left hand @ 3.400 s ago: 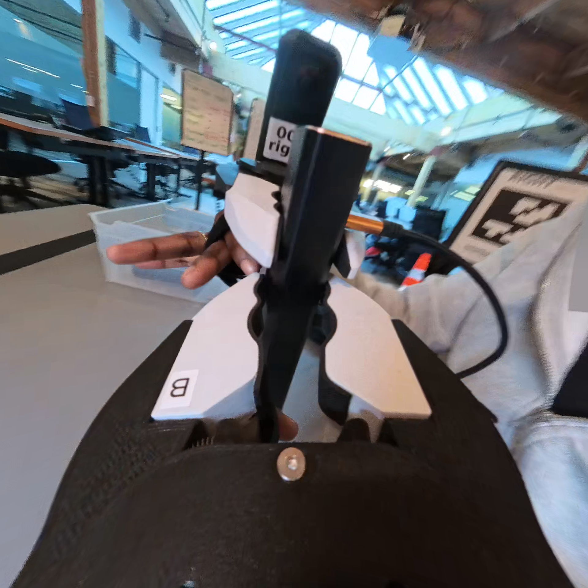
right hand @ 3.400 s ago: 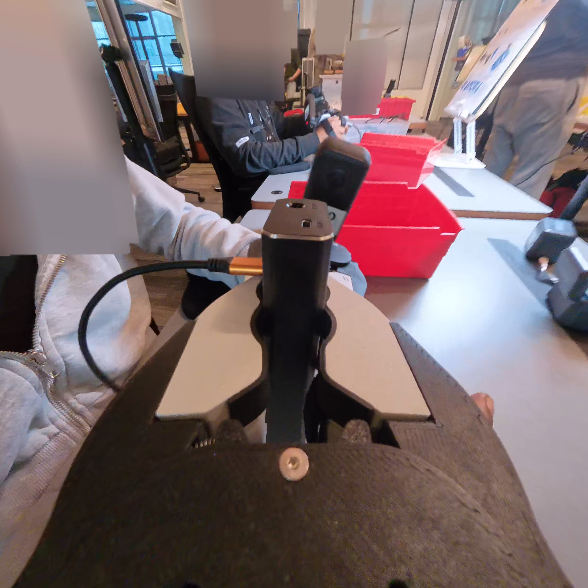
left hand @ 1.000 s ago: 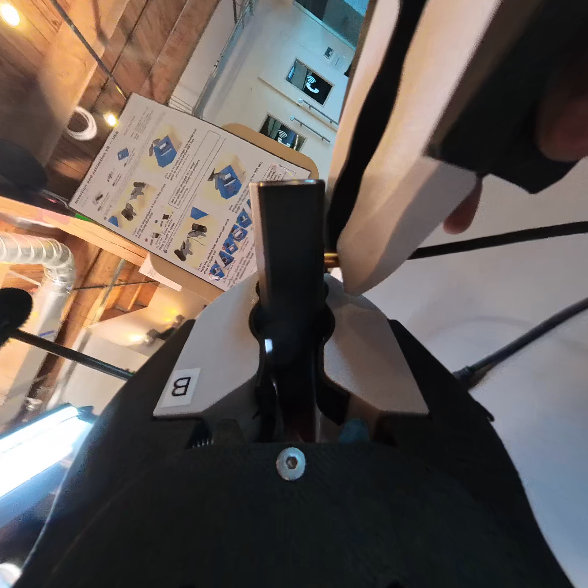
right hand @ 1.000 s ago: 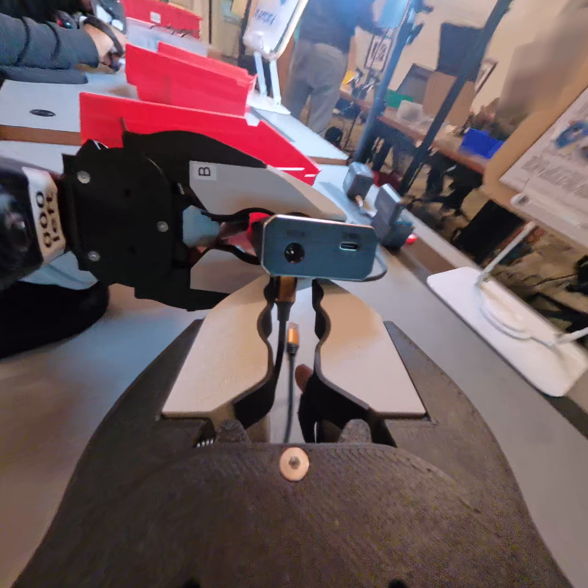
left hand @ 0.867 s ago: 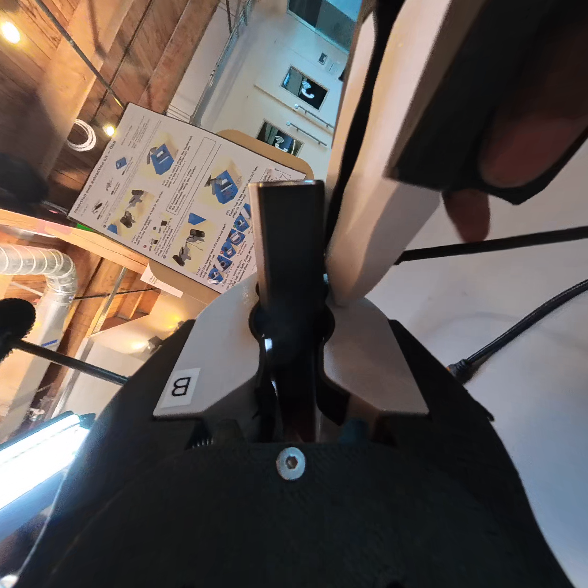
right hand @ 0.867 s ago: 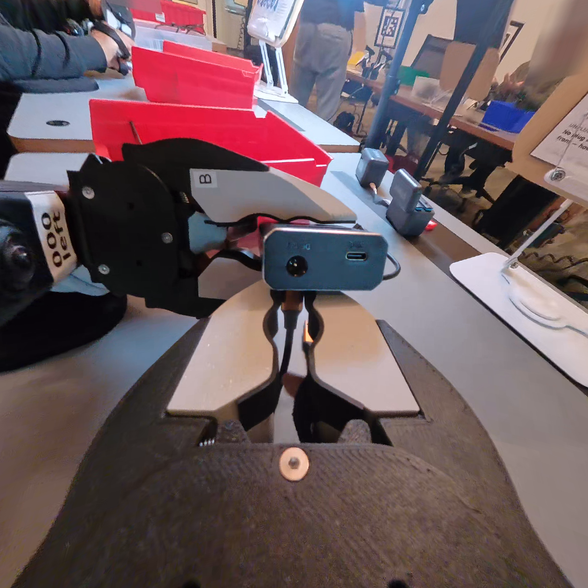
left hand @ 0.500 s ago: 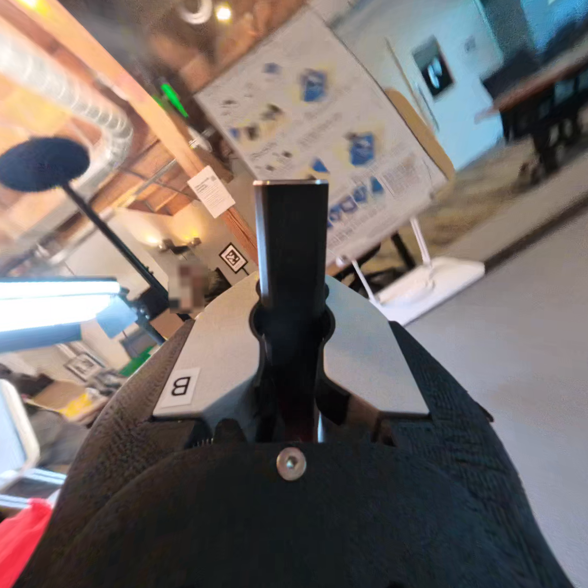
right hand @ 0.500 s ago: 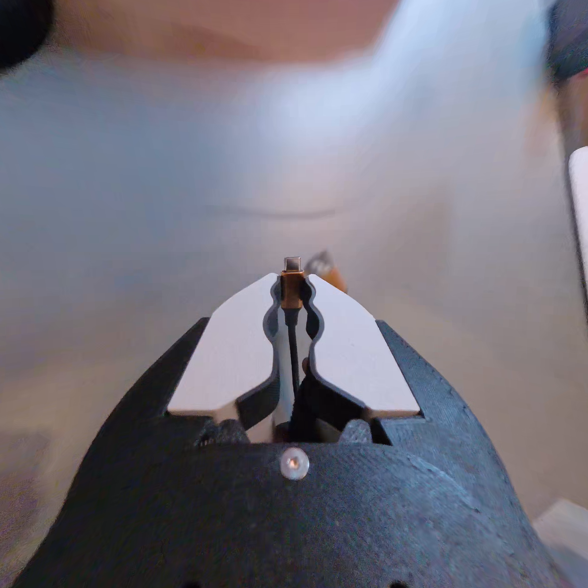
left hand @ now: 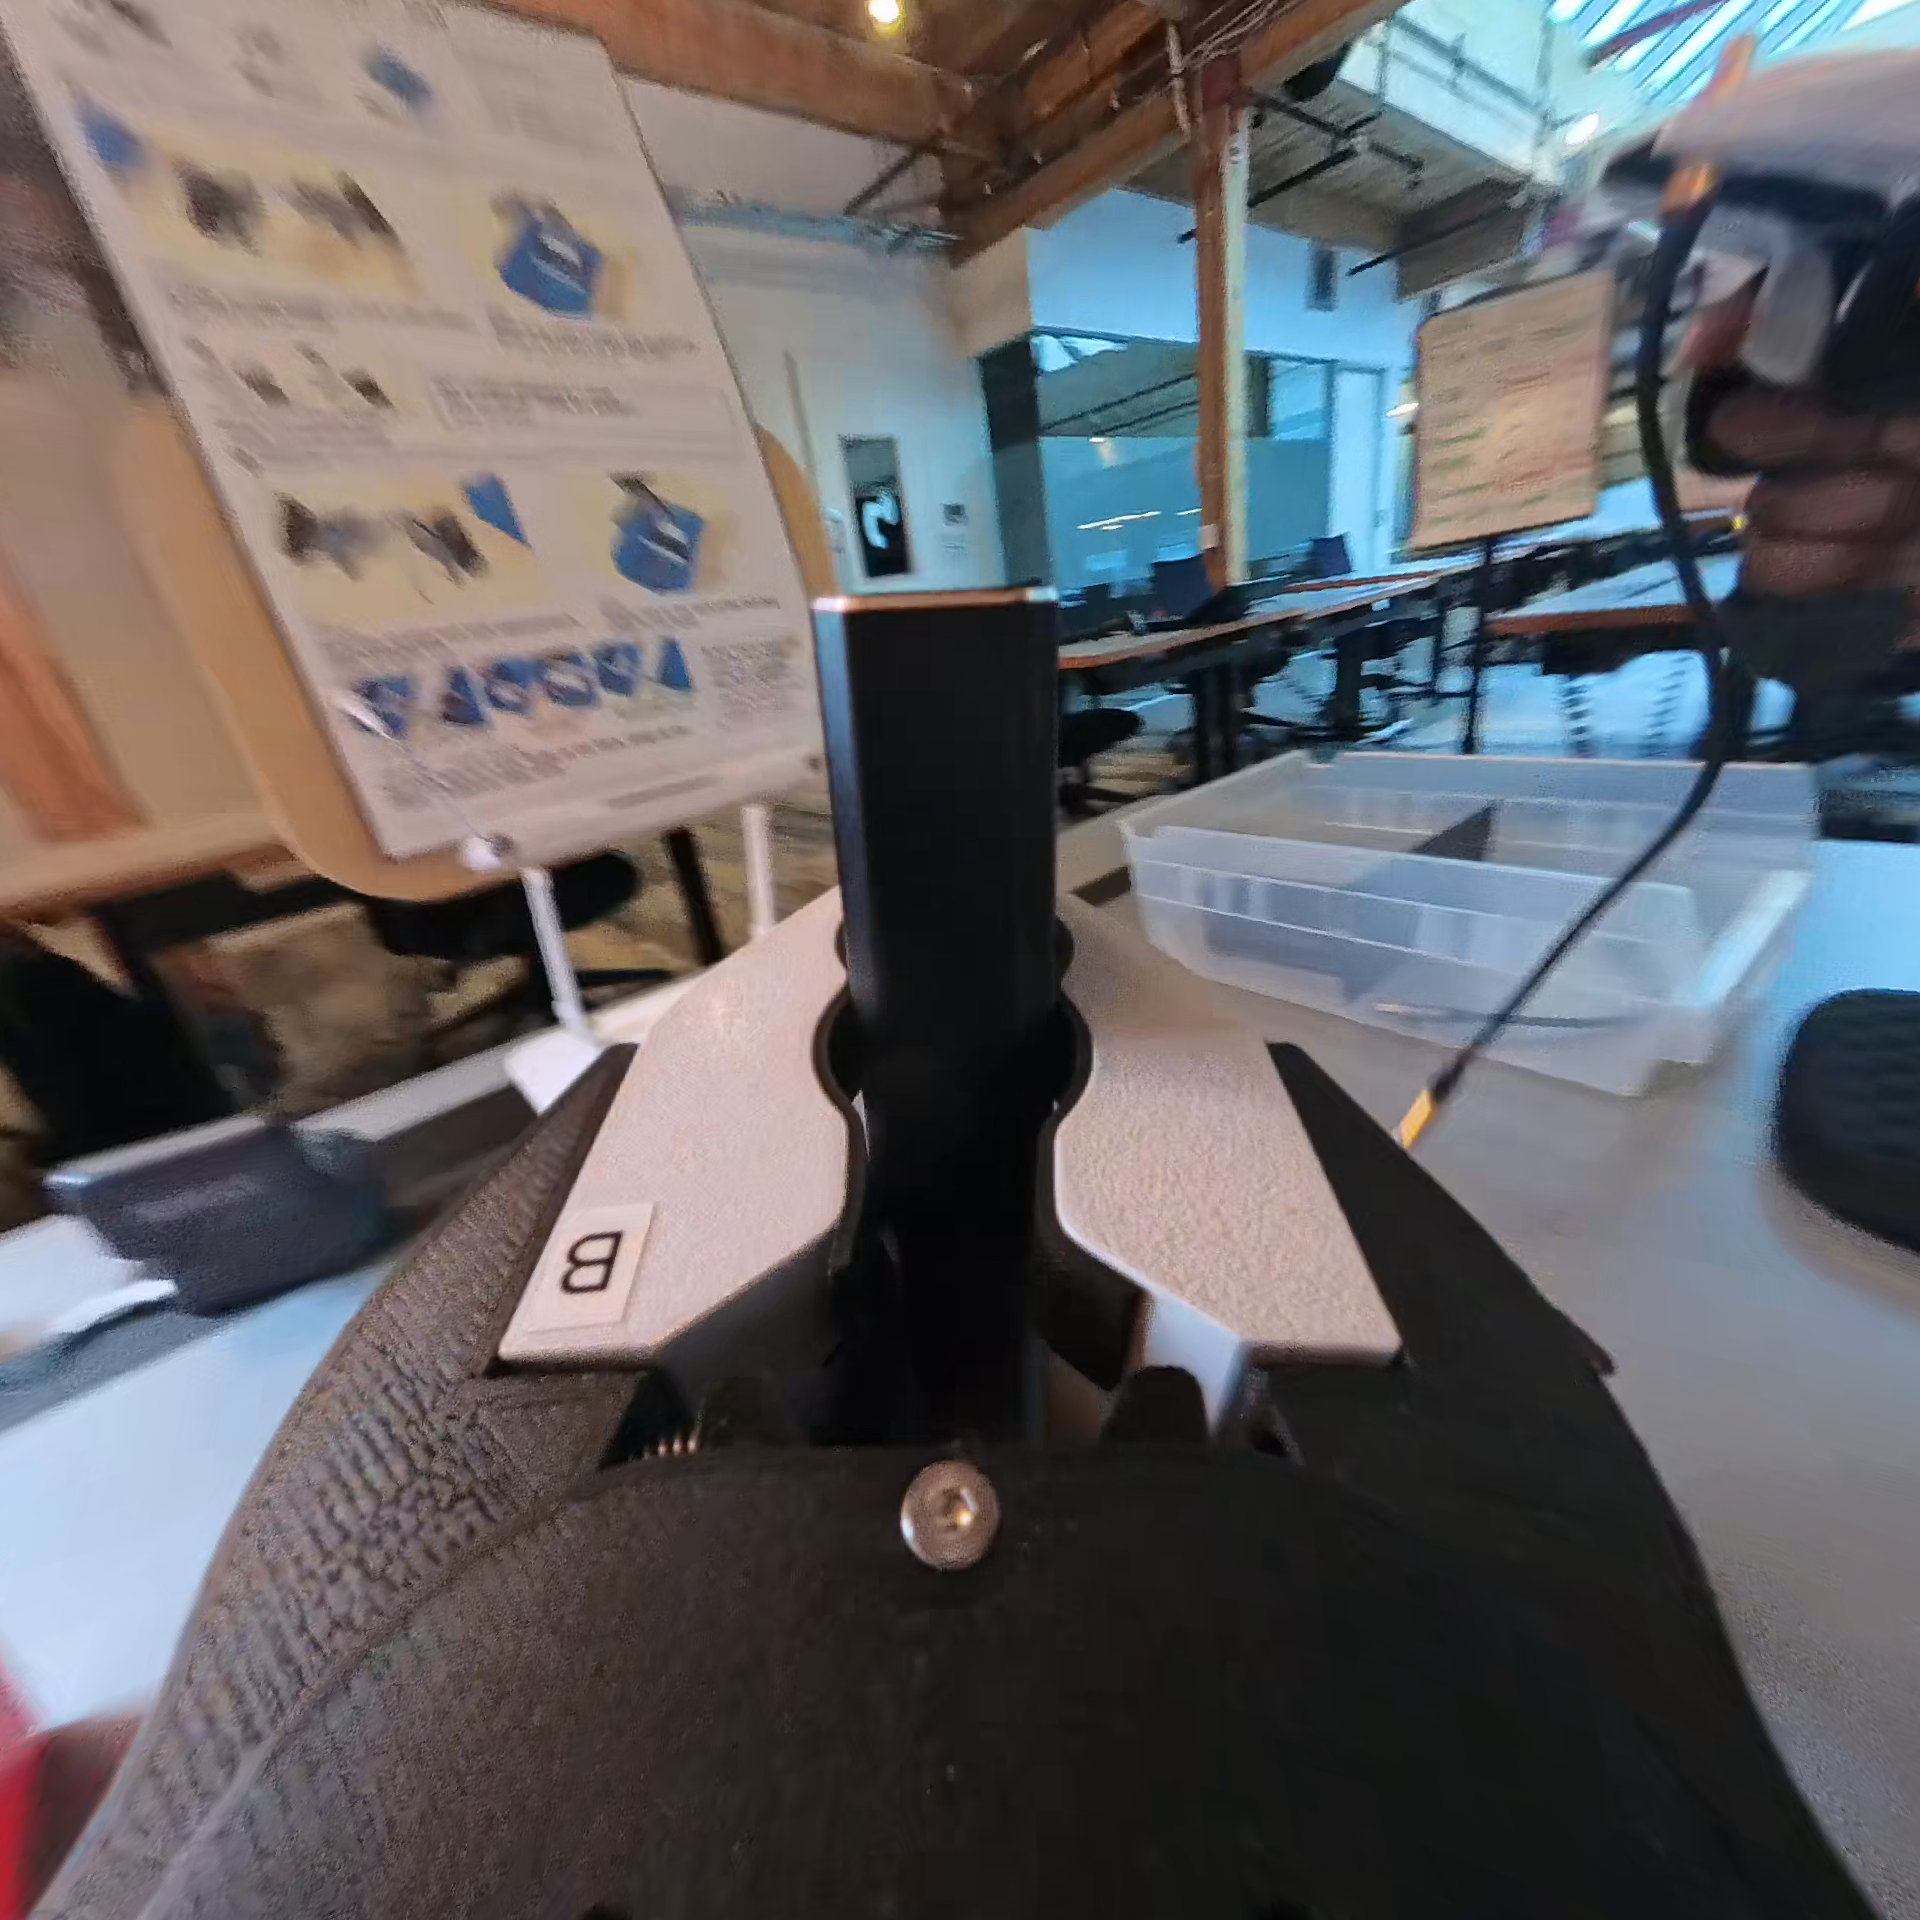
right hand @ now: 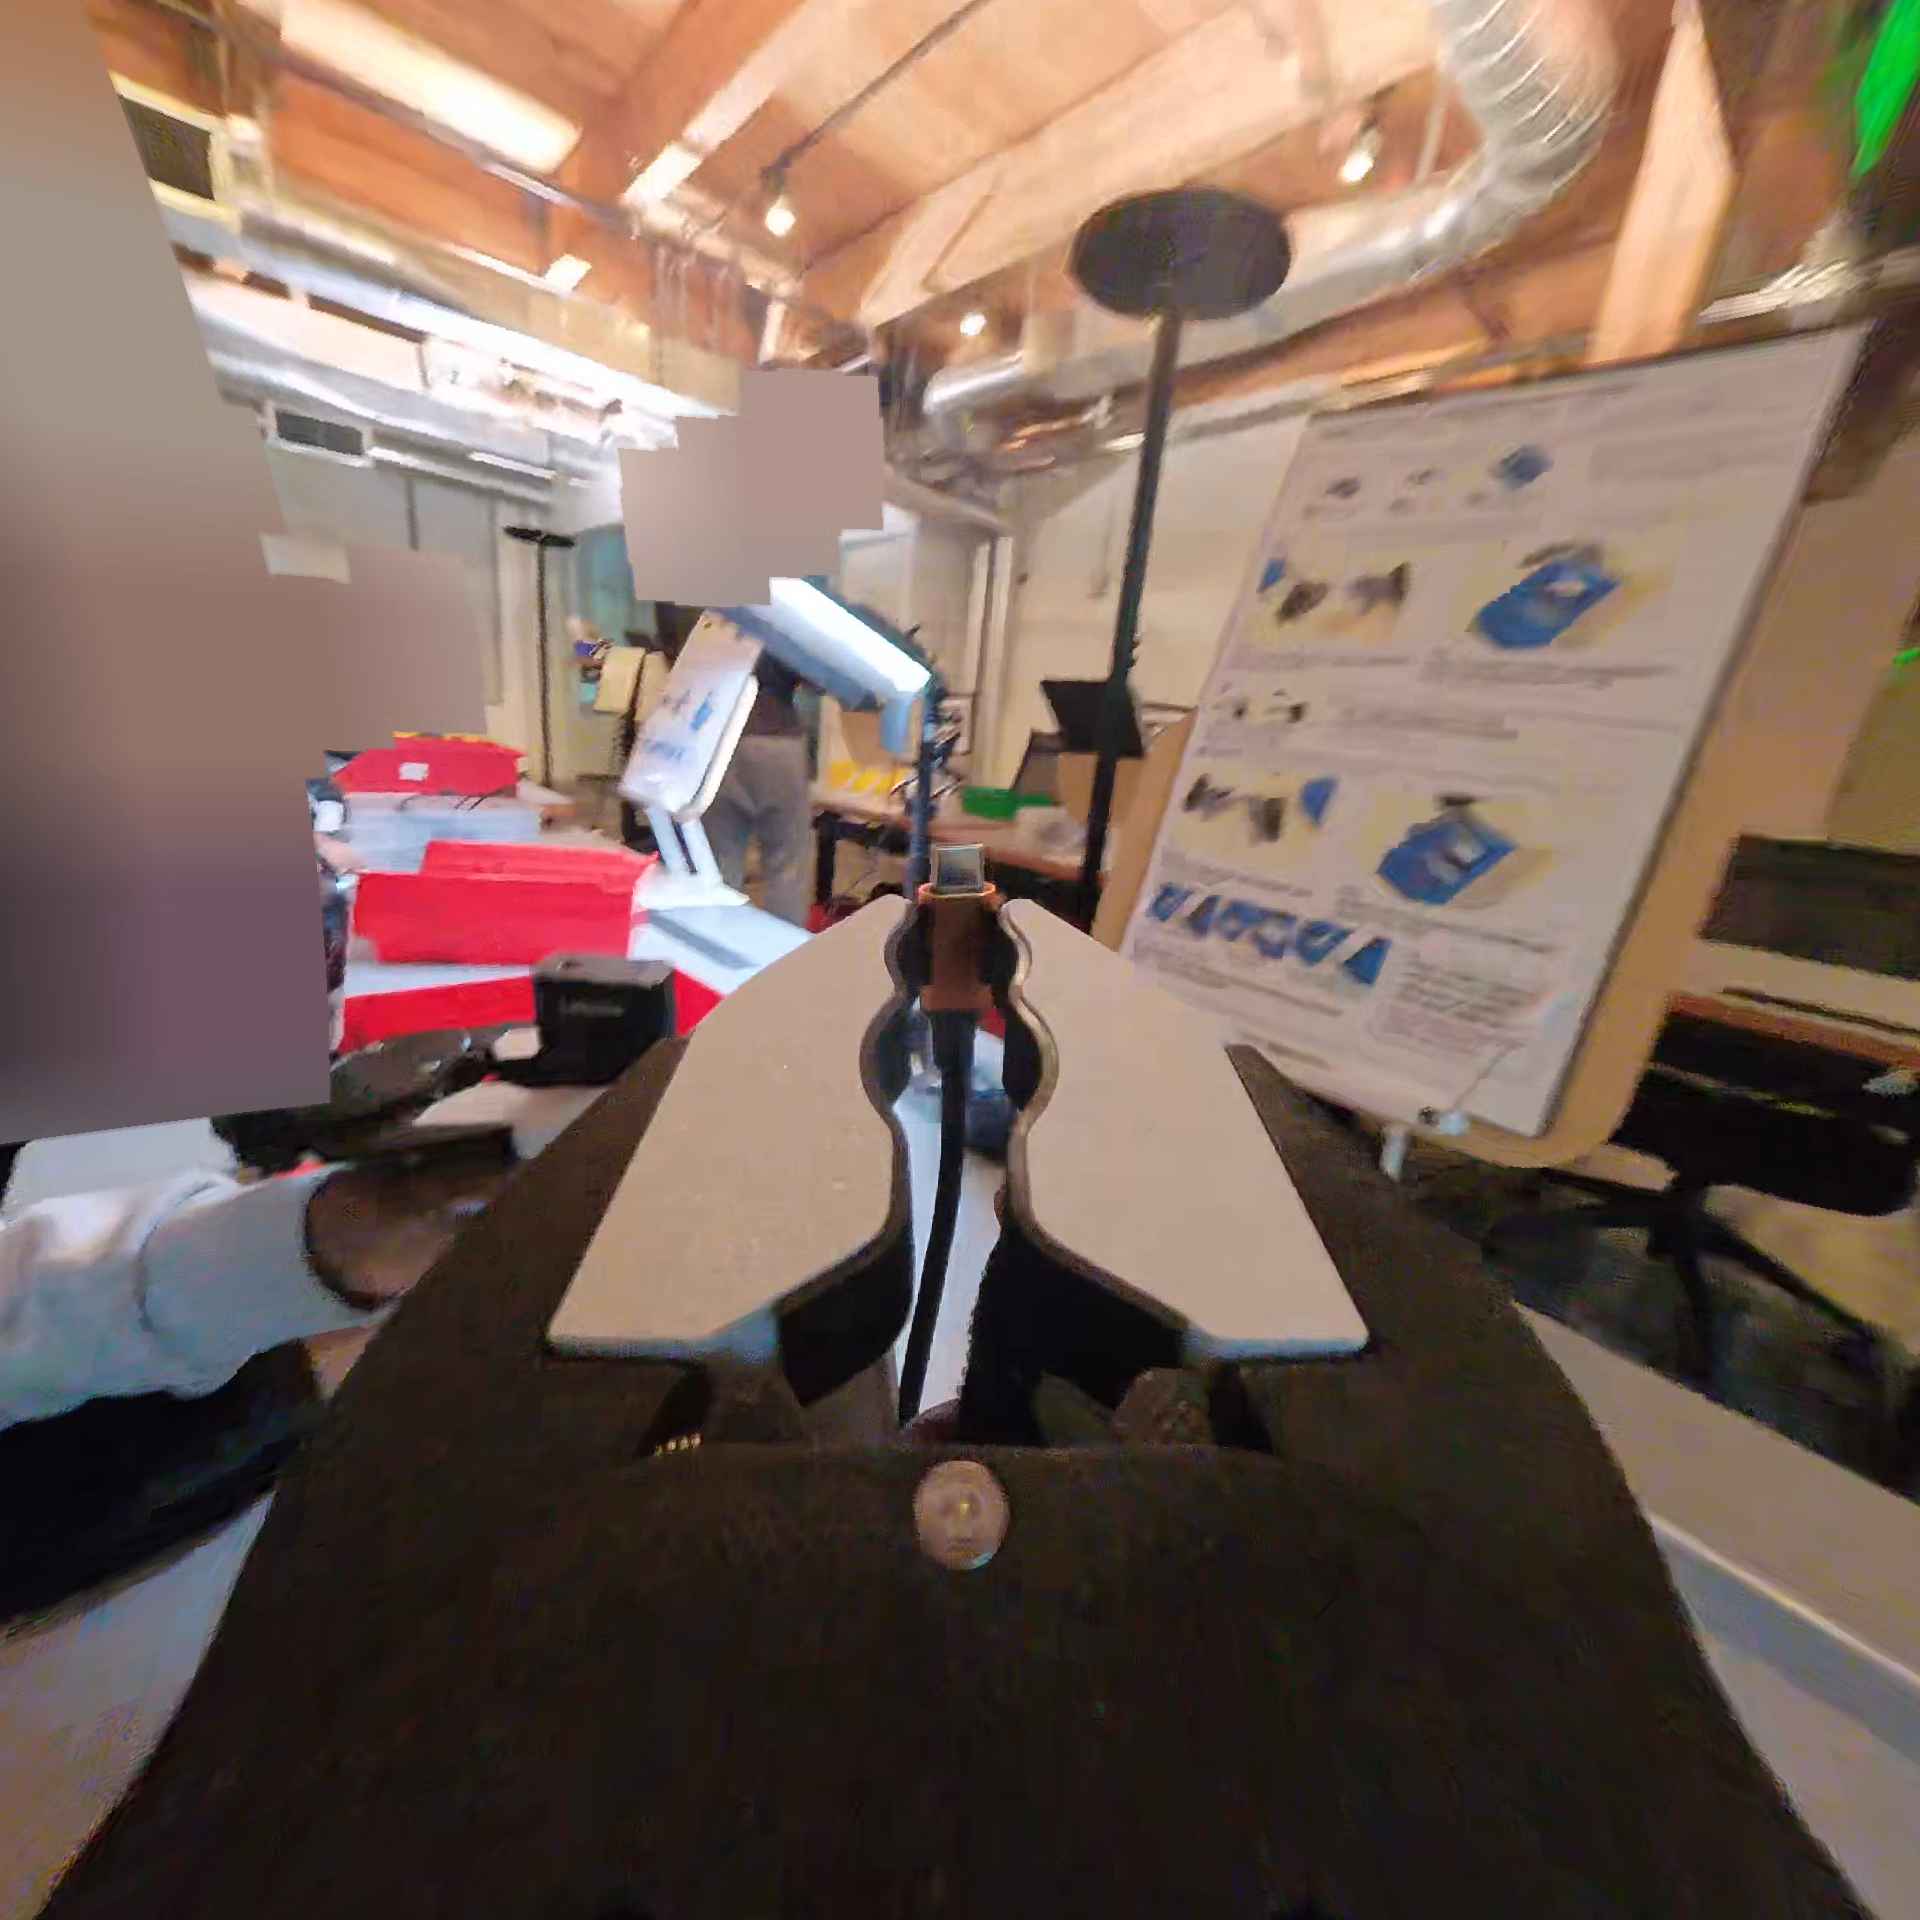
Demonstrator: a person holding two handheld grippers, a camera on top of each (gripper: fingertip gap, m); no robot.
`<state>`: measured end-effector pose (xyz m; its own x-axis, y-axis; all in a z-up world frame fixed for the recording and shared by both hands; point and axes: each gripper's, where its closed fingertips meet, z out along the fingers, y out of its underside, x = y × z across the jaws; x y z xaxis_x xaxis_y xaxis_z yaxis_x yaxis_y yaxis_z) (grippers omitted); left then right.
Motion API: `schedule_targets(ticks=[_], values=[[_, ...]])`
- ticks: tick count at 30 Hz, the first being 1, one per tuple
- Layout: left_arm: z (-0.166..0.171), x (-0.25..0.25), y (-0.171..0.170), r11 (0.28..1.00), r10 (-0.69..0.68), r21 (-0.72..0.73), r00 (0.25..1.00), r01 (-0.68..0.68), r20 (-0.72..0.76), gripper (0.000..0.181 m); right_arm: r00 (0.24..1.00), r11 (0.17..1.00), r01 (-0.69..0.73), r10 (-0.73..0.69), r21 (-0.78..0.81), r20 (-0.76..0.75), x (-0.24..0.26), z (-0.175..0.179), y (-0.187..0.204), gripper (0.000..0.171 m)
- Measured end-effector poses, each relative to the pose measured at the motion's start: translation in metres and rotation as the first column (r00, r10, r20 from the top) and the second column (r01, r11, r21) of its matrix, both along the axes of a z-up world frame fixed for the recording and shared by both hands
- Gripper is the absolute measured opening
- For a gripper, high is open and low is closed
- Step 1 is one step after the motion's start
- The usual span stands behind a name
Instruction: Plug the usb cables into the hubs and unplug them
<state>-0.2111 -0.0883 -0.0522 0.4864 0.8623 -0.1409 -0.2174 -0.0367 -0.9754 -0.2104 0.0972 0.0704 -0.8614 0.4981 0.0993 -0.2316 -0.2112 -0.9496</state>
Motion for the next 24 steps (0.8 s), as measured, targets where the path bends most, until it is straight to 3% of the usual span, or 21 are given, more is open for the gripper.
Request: schedule_targets(ticks=[4,7,9,13,18,20,22,24], values=[[-0.024,-0.005,0.019,0.995,-0.1,0.034,0.992,0.097,0.072,0.03,0.958,0.96,0.236,-0.256,-0.151,-0.126,0.016,0.04,0.073,0.013],[-0.035,-0.006,0.025,0.988,-0.143,0.079,0.982,0.134,0.12,0.03,0.898,0.896,0.317,-0.39,-0.311,-0.206,0.04,0.062,0.115,0.013],[-0.038,-0.008,0.025,0.98,-0.167,0.133,0.976,0.148,0.143,0.03,0.86,0.869,0.367,-0.453,-0.333,-0.234,0.046,0.064,0.13,0.013],[-0.043,-0.012,0.021,0.954,-0.217,0.251,0.957,0.167,0.191,0.03,0.757,0.793,0.58,-0.609,-0.186,-0.236,0.006,0.034,0.148,0.012],[-0.053,-0.016,0.019,0.924,-0.268,0.34,0.93,0.174,0.252,0.03,0.704,0.695,0.71,-0.696,0.111,-0.143,-0.067,-0.043,0.165,0.013],[-0.054,-0.016,0.019,0.923,-0.272,0.343,0.928,0.176,0.256,0.03,0.647,0.597,0.756,-0.745,0.269,-0.162,-0.086,-0.074,0.176,0.013],[-0.055,-0.016,0.02,0.927,-0.273,0.329,0.927,0.182,0.257,0.03,0.519,0.416,0.827,-0.823,0.378,-0.23,-0.098,-0.093,0.199,0.013],[-0.056,-0.014,0.023,0.932,-0.275,0.306,0.927,0.192,0.256,0.03,0.47,0.29,0.821,-0.832,0.492,-0.294,-0.104,-0.111,0.209,0.013]])
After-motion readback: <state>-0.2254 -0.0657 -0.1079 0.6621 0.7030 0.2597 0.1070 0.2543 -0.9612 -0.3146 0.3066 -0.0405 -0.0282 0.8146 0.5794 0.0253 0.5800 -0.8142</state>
